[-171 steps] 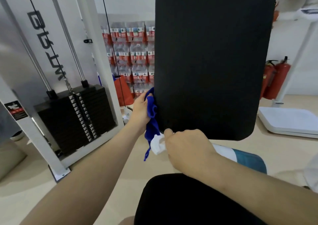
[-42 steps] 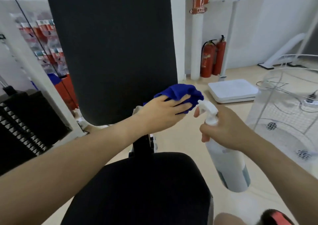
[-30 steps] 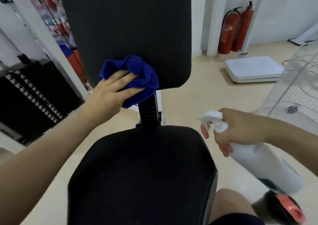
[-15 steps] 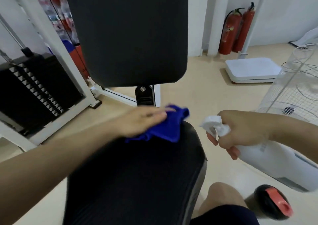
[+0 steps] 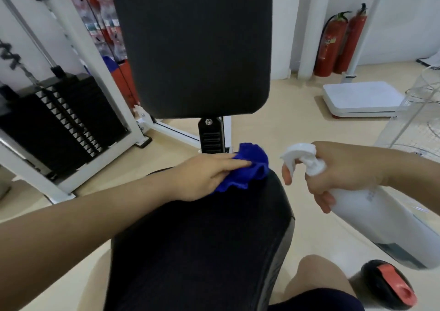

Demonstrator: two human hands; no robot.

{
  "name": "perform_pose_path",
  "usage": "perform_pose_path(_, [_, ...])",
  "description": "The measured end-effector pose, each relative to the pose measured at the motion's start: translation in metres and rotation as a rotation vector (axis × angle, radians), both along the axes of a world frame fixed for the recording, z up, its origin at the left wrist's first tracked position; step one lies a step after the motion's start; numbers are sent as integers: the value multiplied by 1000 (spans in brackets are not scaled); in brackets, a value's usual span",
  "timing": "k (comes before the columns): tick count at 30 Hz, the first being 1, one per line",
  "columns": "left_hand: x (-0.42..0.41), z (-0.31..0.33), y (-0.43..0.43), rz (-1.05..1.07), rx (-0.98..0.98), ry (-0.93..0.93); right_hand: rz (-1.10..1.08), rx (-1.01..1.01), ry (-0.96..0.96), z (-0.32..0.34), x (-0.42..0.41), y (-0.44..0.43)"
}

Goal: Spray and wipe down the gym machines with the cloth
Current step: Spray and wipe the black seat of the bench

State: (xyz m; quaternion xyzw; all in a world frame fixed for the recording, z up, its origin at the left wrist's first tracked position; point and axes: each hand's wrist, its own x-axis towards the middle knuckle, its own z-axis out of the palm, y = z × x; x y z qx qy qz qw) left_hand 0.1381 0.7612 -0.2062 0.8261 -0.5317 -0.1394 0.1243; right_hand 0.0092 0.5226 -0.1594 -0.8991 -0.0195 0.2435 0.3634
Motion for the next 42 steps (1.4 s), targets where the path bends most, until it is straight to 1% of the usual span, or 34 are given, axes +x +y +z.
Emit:
perform_pose_path(2, [12, 1, 52, 186, 74, -44, 67, 15, -34, 10, 6, 12])
perform_pose_path(4, [13, 3, 92, 345, 89, -25, 141, -37, -55, 17, 15, 24])
perform_pose_path(5, [9, 4, 106, 412, 81, -5, 173, -94, -56, 19, 22, 32])
perform_pose_path(9, [3, 0, 115, 589, 11, 29, 286, -291, -140, 24, 41, 49])
perform_pose_path(11, [1, -3, 116, 677, -54, 66, 350, -350, -170, 26, 48, 58])
perform_pose_path(13, [1, -6, 118, 748, -130, 121, 373, -360, -199, 30, 52, 68])
perform_pose_path(16, [7, -10, 119, 776, -233, 219, 410, -371, -238, 34, 55, 84])
perform_pose_path(20, [34, -14, 101, 791, -255, 366, 526, -577, -458, 18, 54, 97])
perform_pose_path(21, [41, -16, 97, 804, -237, 414, 550, -624, -474, 15, 53, 102])
perform_pose_path(24, [45, -16, 92, 850, -261, 545, 584, -682, -447, 16, 54, 115])
perform_pose_path(27, [42, -11, 95, 889, -323, 613, 596, -655, -398, 23, 55, 129])
perform_pose_path(29, [40, -9, 101, 967, -347, 677, 609, -646, -358, 23, 56, 138])
perform_pose_path(31, [33, -9, 108, 1097, -462, 824, 624, -634, -316, 23, 53, 146])
perform_pose_path(33, [24, -3, 122, 1236, -640, 1078, 593, -589, -252, 30, 51, 155])
perform_pose_path(35, [10, 1, 135, 1305, -801, 1287, 554, -559, -213, 34, 47, 164])
perform_pose_path(36, [2, 2, 141, 1325, -872, 1356, 550, -551, -188, 36, 45, 169])
perform_pose_path(39, [-24, 15, 155, 1396, -983, 1501, 552, -533, -156, 45, 36, 185])
perform_pose_path(42, [-39, 24, 163, 1381, -1016, 1547, 472, -532, -146, 48, 34, 195])
